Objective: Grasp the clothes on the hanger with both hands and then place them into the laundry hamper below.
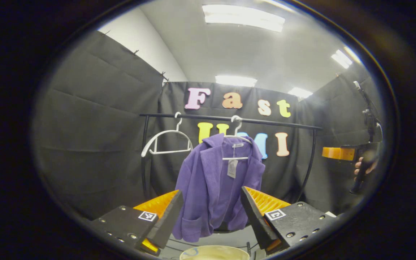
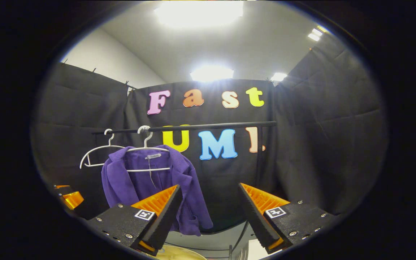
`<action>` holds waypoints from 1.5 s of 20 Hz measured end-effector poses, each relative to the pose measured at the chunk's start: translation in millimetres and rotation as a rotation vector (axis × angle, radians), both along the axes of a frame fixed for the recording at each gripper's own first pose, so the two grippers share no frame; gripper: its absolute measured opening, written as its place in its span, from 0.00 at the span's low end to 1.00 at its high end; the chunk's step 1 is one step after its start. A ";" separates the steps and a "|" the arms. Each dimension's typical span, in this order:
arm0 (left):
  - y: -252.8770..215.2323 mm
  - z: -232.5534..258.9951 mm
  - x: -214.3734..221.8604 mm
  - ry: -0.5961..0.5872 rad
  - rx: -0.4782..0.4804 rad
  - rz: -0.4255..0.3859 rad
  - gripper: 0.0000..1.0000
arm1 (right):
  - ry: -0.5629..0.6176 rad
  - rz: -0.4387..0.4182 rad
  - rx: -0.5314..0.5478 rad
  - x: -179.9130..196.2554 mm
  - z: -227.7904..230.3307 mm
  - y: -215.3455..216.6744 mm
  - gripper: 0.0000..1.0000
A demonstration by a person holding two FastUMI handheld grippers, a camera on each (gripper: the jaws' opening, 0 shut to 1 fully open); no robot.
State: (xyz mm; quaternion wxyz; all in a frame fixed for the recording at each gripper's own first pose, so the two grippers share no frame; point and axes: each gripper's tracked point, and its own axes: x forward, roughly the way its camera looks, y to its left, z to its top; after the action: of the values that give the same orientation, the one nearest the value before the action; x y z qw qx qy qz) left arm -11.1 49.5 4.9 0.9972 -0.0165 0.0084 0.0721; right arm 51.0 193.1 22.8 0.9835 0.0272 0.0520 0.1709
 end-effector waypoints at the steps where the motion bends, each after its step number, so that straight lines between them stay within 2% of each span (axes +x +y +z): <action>1: -0.5 5.3 7.6 -0.006 -0.004 0.014 0.92 | -0.006 0.017 0.015 5.8 9.7 8.0 0.95; 4: -9.8 10.9 36.4 0.015 -0.031 0.021 0.92 | -0.029 0.052 0.066 32.1 34.9 29.7 0.95; 8: -8.4 14.8 80.5 0.042 -0.072 0.041 0.92 | -0.025 0.082 0.110 73.2 42.5 63.1 0.95; 13: 4.2 12.4 138.7 0.072 -0.061 0.118 0.92 | 0.019 0.173 0.080 116.5 10.5 114.4 0.95; 19: 9.0 -8.9 199.7 0.104 -0.088 0.212 0.92 | 0.129 0.240 0.059 168.3 -51.4 151.0 0.95; 23: 3.7 -27.3 238.0 0.124 -0.116 0.245 0.92 | 0.190 0.268 0.052 197.3 -88.1 169.4 0.95; 24: 7.5 -31.6 246.6 0.129 -0.109 0.263 0.92 | 0.203 0.280 0.051 202.5 -95.2 174.1 0.92; 25: 10.4 -35.7 254.4 0.138 -0.096 0.281 0.92 | 0.213 0.288 0.053 207.3 -101.3 177.5 0.95; 30: 20.4 -45.3 276.5 0.140 -0.046 0.374 0.92 | 0.192 0.312 0.057 228.3 -112.6 192.8 0.95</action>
State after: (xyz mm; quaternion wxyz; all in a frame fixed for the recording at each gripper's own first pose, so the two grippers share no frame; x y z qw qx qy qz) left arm 265.3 69.8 -40.4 0.9628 -0.0354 0.0760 0.2568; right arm 279.3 385.9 -89.9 0.9344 0.0630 0.1443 0.3196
